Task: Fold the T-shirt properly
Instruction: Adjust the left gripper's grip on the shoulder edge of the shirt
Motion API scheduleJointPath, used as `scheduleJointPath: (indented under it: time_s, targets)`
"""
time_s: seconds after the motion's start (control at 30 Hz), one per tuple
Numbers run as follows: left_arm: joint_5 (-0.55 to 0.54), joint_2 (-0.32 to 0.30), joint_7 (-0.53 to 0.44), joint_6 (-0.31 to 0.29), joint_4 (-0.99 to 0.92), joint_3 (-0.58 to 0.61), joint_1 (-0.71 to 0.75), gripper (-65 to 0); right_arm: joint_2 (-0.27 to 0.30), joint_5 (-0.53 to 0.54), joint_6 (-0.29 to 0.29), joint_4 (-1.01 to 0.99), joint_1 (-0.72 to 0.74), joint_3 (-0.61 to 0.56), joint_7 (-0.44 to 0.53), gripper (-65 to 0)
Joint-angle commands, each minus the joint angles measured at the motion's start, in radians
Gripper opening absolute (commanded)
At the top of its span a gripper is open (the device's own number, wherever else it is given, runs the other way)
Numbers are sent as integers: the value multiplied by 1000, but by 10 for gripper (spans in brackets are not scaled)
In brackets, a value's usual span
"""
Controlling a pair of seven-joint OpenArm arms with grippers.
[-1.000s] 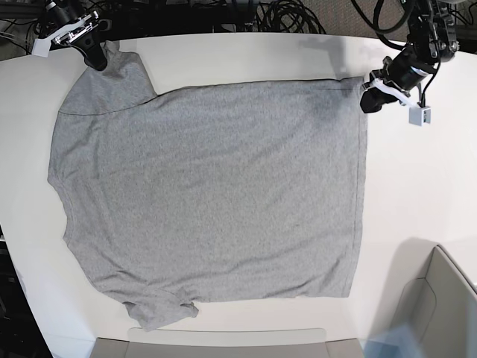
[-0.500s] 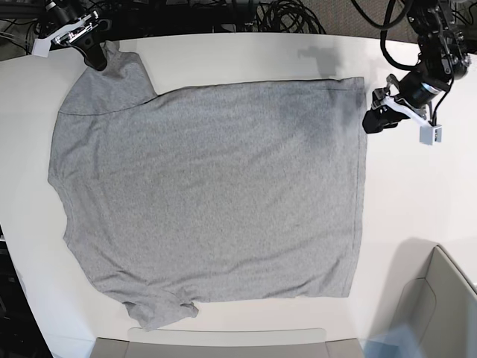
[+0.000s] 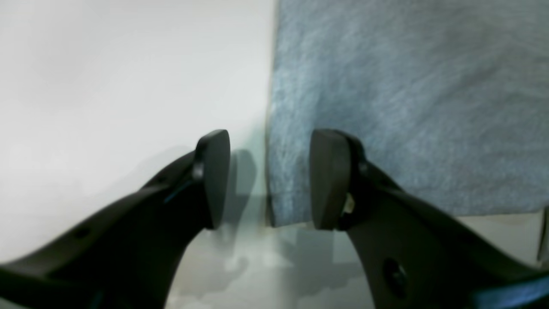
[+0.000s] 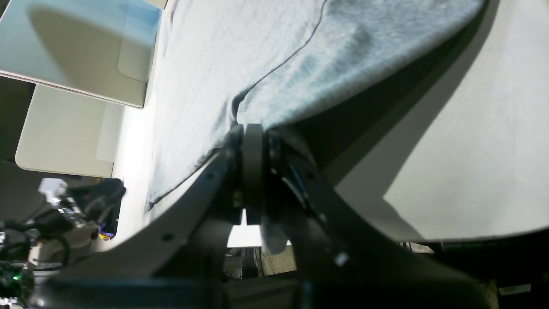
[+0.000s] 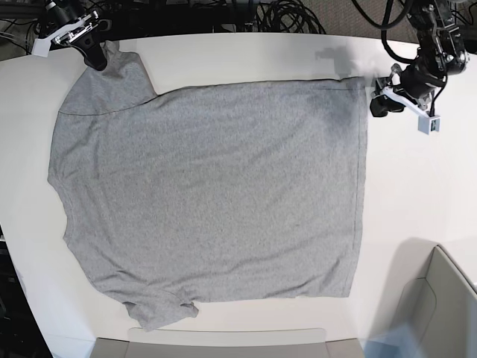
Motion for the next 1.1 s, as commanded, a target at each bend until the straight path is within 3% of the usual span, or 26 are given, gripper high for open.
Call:
scheduleJointPath:
  time_s: [0.0,0.03,0.13,0.2,0.33,0.53,0.7,0.77,0.9,1.07]
  targets:
    - [-8,-11,-12,-1,-18,-3,-1,-269,17,5,16,8,-5,6,17,-650]
    - [-8,-13,-12,-10,-50,-2,-1,-269,17,5,16,7,-5,6,17,-650]
    - [-5,-13,-12,-156,-128,10,-1,-269,17,5,16,7,-5,6,17,-650]
    - [-4,-13,-12,-193,-168,21,-1,-269,17,5,16,8,-5,5,17,-650]
    - [-4,24,-12,-200,-196,24,-2,-269,17,5,16,7,-5,5,17,-650]
    - [-2,30,-23,-193,-197,162,-7,-269,17,5,16,11,-5,5,17,-650]
    - [-2,50,-24,-193,-197,164,-7,-276,17,5,16,7,-5,6,17,-650]
    - [-2,50,-24,-191,-199,164,-7,-339,17,5,16,7,-5,8,17,-650]
    - [-2,50,-20,-191,-228,165,-12,-629,17,5,16,10,10,8,17,-650]
    - [-7,52,-12,-189,-315,175,-50,-650,17,5,16,10,25,8,17,-650]
